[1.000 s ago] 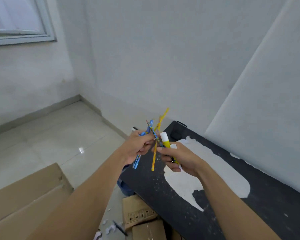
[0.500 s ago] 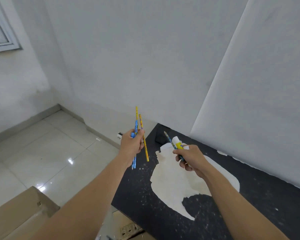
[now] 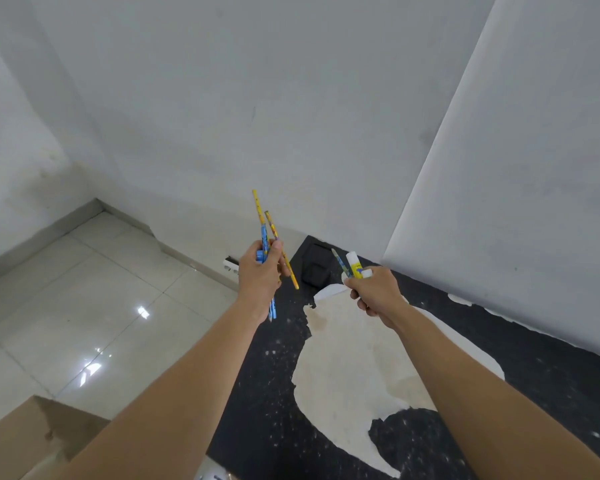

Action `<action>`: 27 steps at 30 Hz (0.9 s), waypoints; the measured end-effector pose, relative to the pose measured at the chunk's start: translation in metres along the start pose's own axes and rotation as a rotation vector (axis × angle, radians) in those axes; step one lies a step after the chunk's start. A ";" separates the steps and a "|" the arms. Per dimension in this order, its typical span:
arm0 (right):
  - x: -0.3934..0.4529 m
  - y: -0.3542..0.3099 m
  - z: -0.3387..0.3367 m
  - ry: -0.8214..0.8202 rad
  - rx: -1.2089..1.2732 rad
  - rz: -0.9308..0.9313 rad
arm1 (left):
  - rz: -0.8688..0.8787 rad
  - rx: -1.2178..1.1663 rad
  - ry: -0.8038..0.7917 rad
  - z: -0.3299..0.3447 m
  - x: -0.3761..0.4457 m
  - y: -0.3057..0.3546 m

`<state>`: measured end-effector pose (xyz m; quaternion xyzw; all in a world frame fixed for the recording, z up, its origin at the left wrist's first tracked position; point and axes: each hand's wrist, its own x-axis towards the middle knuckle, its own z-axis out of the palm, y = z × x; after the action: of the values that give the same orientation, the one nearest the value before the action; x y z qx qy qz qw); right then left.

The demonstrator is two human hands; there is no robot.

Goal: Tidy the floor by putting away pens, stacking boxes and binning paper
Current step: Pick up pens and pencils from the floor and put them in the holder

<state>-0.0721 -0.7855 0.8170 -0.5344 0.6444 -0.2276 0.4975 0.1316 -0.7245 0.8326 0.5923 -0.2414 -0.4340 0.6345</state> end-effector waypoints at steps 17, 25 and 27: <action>0.146 -0.017 0.027 -0.111 -0.278 0.148 | 0.159 0.241 -0.151 0.071 0.153 -0.076; 0.162 -0.029 0.034 -0.158 -0.348 0.124 | 0.195 0.348 -0.187 0.074 0.172 -0.097; 0.163 -0.031 0.037 -0.116 -0.303 0.115 | 0.175 0.343 -0.175 0.070 0.174 -0.103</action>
<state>-0.0142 -0.9358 0.7632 -0.5777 0.6712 -0.0676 0.4596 0.1351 -0.9002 0.7099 0.6283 -0.4164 -0.3797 0.5363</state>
